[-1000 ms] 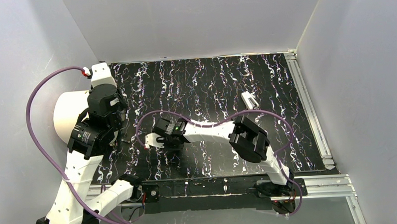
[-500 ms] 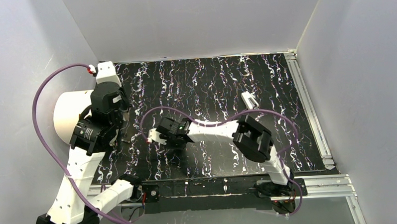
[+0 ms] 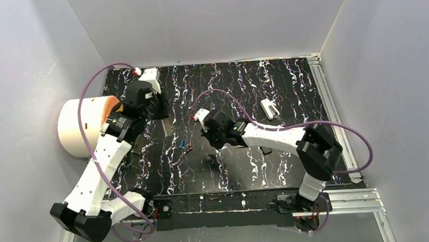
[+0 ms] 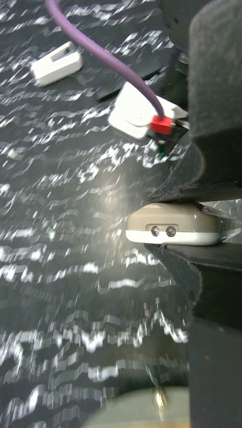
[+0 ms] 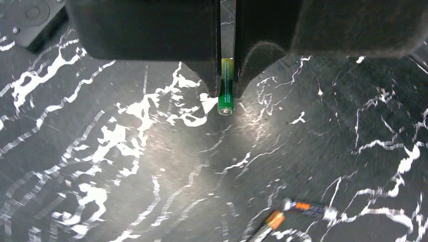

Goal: Load the batteries into the remote control

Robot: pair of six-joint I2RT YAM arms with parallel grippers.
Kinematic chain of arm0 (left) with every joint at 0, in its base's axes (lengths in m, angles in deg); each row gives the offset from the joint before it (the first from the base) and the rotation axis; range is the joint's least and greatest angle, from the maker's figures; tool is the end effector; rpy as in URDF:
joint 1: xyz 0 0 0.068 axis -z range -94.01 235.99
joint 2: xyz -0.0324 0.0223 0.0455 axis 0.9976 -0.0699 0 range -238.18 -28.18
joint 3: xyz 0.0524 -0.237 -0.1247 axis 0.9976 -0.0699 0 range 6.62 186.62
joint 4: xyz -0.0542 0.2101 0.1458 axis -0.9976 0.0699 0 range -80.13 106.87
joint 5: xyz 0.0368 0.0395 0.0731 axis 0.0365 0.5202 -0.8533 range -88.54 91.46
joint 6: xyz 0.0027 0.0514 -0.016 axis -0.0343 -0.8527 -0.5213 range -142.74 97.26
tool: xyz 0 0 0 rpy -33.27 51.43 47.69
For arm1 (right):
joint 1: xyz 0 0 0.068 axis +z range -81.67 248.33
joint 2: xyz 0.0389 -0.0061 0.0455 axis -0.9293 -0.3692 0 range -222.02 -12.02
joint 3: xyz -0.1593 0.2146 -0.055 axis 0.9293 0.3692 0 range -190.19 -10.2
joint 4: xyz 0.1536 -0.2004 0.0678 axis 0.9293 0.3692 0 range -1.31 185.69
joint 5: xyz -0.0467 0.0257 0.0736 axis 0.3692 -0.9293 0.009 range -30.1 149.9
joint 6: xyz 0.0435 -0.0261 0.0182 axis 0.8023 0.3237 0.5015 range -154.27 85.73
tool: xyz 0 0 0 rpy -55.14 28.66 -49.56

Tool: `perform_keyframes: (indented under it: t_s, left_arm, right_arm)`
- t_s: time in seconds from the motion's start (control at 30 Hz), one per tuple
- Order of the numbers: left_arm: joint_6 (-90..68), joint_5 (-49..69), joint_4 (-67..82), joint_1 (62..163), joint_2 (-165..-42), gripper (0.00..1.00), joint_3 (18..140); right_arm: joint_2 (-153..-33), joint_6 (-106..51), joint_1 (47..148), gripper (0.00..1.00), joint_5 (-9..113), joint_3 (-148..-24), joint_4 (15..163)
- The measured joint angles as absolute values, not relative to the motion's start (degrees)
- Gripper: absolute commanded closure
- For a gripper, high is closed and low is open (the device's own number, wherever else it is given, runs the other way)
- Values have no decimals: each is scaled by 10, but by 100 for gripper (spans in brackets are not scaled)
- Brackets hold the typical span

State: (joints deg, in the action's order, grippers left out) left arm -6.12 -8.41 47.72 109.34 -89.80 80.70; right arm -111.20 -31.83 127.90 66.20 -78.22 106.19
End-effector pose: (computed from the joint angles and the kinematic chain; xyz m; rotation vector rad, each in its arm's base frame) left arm 0.2036 -0.0814 0.4105 0.0085 2.0174 -0.2720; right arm 0.1934 0.3214 0.2167 -1.1245 2.1716 0.3597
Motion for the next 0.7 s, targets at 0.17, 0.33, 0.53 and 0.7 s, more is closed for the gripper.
perform_keyframes:
  t_s: [0.17,0.33,0.53,0.7]
  left_arm:
    - [-42,83,401,1093,-924,100,722]
    - [7,252,277,1093,-939,100,636]
    - [76,366,157,1093,-958,100,618]
    - [119,384,107,1093,-973,100,618]
  right_arm:
    - [-1046,-218,1239,96,692,-745,1035]
    - [-961,-133,1209,95,724,-725,1021]
    - [-863,-50,1191,94,731,-721,1003]
    - [-833,46,1131,93,693,-721,1005]
